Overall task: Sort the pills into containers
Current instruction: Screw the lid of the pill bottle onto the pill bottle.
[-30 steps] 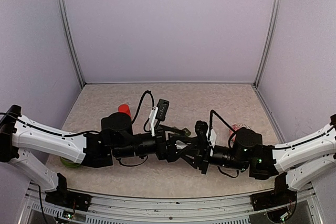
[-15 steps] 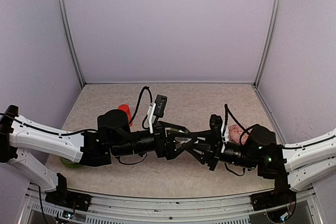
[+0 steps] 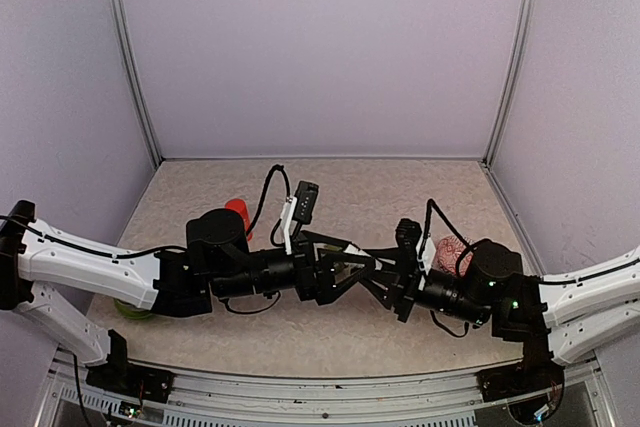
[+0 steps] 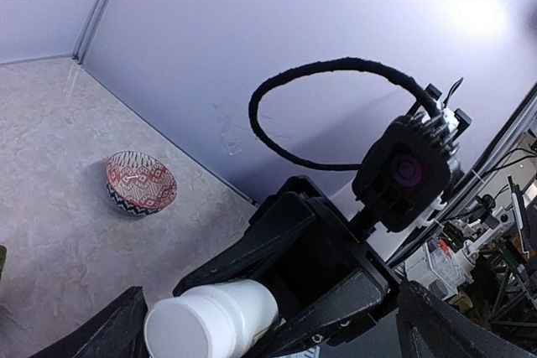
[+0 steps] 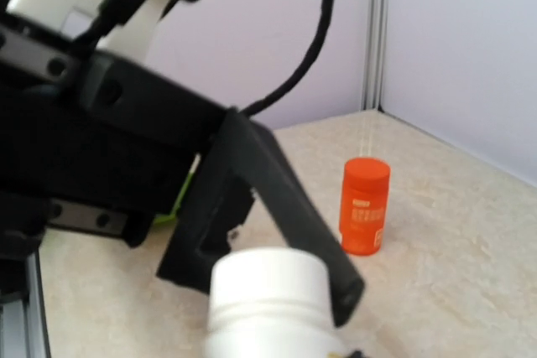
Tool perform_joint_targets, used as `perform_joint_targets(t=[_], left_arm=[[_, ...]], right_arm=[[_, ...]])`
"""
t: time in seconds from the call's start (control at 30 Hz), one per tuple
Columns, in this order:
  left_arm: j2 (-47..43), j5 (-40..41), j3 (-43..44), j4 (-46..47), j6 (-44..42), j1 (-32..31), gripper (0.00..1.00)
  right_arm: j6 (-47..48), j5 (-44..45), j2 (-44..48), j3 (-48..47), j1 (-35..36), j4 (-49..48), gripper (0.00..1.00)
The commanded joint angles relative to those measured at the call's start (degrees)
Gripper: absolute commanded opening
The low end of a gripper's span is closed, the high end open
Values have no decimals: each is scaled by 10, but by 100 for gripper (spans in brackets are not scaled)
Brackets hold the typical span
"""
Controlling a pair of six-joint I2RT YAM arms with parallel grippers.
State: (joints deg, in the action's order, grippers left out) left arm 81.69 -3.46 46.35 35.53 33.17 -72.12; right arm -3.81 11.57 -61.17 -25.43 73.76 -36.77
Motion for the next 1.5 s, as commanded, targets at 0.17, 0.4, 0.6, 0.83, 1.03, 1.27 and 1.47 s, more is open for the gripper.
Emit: perform_joint_targets(t=[0.17,0.4,0.6,0.83,1.03,1.27,1.47], left_arm=[[-18,-8,14,14,-6,-5,99],[-16,-14,14,19,-6,-5,99],[-24,-7,7,17,-11,-4,99],[-23,-3,2,16,-11,-5,99],[-18,-8,5,16,-6,-5,99],[-14,-17,8,16,1,-5,99],[-7,-27,16,16,2,-5,99]], right_arm=[[-1,-28,-54,-15,4,-1,0],[-8,-60,-93,-27,4,-15,0],[-4,-67,-86,-24,4,-24,0],[7,-28,-21,3,4,-20,0],[14,0,28,21,4,-16,0],[14,30,13,15,4,-5,0],[13,6,-36,0,4,-20,0]])
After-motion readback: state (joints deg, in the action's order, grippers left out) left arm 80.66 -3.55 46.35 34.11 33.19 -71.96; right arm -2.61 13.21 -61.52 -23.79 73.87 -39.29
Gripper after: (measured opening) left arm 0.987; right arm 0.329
